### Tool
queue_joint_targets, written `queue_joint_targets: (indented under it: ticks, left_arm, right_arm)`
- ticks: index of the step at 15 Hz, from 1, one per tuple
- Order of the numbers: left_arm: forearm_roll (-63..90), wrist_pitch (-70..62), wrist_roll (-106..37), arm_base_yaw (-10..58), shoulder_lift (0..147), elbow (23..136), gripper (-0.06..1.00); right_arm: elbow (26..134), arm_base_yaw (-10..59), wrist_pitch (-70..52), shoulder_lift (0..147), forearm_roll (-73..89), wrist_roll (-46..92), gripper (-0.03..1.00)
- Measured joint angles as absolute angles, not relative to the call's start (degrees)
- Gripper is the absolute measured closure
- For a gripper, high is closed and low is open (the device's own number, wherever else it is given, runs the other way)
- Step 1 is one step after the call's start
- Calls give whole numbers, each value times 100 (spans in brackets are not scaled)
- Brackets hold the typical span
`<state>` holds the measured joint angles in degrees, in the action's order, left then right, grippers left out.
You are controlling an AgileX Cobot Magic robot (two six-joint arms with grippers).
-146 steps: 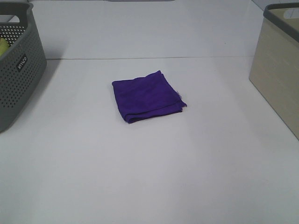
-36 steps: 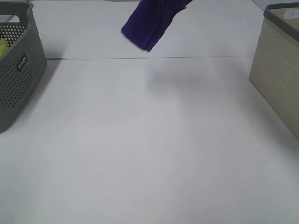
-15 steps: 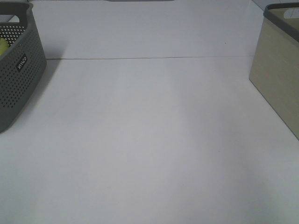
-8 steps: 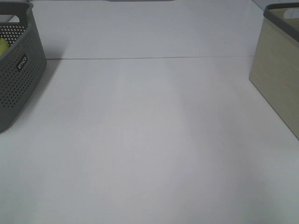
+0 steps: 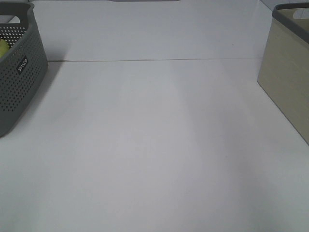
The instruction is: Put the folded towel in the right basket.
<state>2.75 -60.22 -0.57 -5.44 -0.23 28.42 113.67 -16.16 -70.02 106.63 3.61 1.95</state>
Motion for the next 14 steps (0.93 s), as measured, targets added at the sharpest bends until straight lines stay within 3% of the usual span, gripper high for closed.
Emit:
queue_joint_targets:
  ticks: [8,10,14]
  left_arm:
    - [275,-6022,-57,-544,-23,2842,-5]
    - [275,-6022,-57,-544,-23,2842,-5]
    - [275,-6022,-57,-544,-23,2842,-5]
  right_arm:
    - [11367,1089,-7002,9591,218,0,-1]
    - [11247,1312,-6996,9305,218,-178,-1]
    - [9803,1358,-6996,8073,-109,-493,-1]
